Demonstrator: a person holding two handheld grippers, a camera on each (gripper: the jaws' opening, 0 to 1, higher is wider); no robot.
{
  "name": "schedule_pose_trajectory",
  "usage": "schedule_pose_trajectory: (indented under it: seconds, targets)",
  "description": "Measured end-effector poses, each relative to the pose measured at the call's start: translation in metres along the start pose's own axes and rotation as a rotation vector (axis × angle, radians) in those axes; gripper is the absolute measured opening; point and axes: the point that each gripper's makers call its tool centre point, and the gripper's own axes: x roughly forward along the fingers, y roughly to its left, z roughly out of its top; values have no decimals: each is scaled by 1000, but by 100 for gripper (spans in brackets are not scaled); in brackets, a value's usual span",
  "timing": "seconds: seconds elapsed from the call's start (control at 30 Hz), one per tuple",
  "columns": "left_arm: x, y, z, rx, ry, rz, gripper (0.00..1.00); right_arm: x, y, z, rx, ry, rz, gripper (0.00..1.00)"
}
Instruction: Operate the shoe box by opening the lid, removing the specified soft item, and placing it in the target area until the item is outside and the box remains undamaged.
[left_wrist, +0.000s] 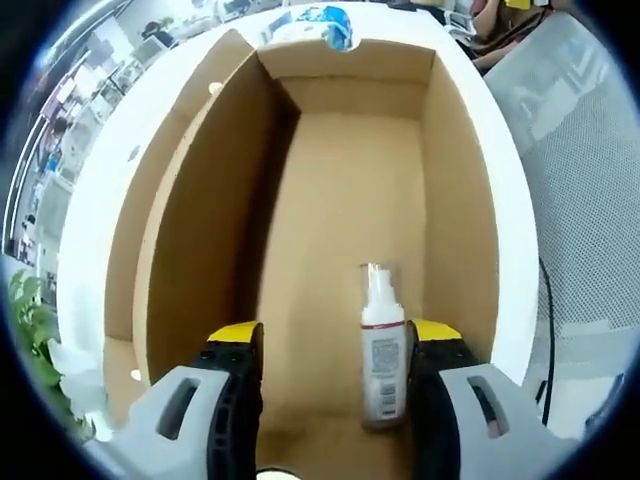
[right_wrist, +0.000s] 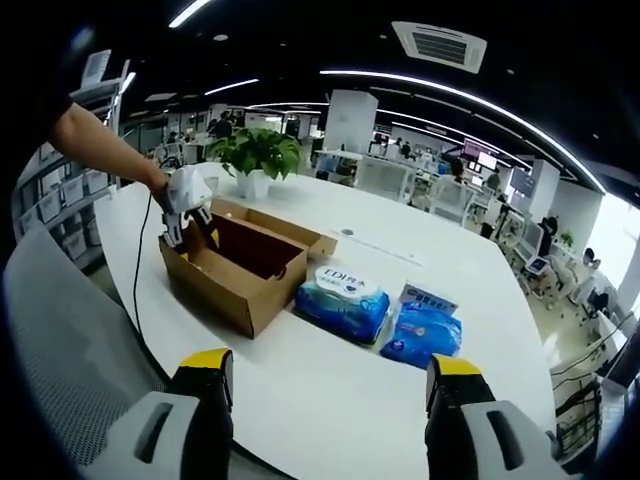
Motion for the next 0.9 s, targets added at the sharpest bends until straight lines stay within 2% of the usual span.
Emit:
schedule_pose_trajectory:
  seconds: [0.2, 0.37, 0.47, 0.63, 0.77, 0.9]
  targets:
    - [5, 1, -10, -31, 17, 29, 52, 0, -1, 0, 4, -1, -3, 78]
    - [4, -5, -7, -20, 1, -5, 44, 0, 1, -1, 6, 0, 3, 77]
    - [5, -13, -6, -1, -7, -48, 36, 0, 1, -1, 4, -2, 4, 77]
    - [9, -18, -4, 21, -8, -71, 26, 0, 0, 0, 6, -10, 1, 75]
    - [12, -20, -5, 26, -5, -83, 20, 0, 0, 1, 6, -15, 0, 75]
    - [11, -18, -6, 35, -8, -78, 20, 0, 0, 3, 4, -25, 1, 74]
